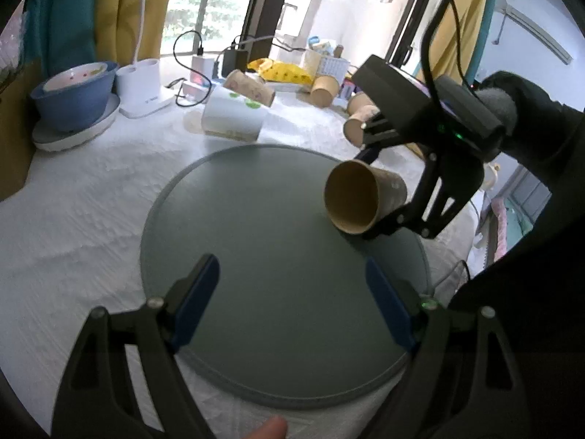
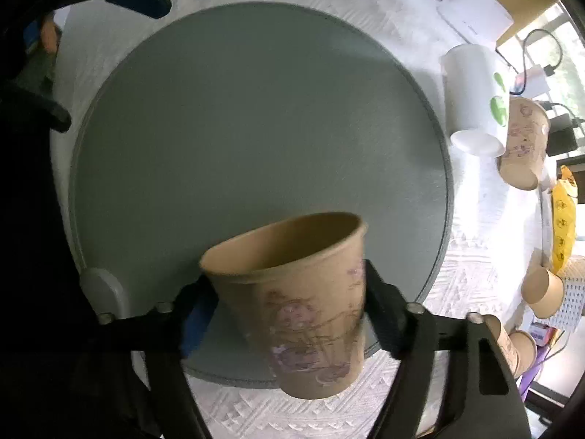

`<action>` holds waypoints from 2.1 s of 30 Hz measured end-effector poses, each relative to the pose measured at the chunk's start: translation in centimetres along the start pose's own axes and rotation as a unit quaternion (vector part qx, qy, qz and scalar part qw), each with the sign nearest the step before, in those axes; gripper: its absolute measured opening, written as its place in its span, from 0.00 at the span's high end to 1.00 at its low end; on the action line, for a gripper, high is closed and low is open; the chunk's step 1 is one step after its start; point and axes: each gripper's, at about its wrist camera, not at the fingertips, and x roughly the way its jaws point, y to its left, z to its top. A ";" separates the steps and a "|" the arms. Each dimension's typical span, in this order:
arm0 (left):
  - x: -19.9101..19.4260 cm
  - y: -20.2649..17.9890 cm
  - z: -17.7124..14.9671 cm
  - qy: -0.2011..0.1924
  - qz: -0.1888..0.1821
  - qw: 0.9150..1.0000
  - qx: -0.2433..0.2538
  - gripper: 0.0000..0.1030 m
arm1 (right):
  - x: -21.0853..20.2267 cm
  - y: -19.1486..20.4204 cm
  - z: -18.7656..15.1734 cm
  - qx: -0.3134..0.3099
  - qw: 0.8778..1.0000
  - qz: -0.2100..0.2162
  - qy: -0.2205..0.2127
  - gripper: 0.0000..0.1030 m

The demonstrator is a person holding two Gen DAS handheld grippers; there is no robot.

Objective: Flip cup upright
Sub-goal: 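Rotate the right tool to turn the held cup rim-up, then lower the upright cup onto the grey mat and open the right tool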

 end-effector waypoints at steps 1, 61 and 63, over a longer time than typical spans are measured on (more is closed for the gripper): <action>-0.1 0.0 0.0 -0.002 -0.004 1.000 -0.002 0.19 | -0.3 -0.1 -0.1 0.010 1.000 0.000 -0.011 0.29; -2.0 -4.3 3.0 -0.160 0.123 0.979 -0.039 0.19 | -6.7 2.8 -13.0 0.456 0.779 -0.155 -0.403 0.15; -2.7 -5.0 2.8 -0.169 0.134 0.976 -0.034 0.19 | -7.4 3.7 -13.3 0.456 0.775 -0.166 -0.404 0.15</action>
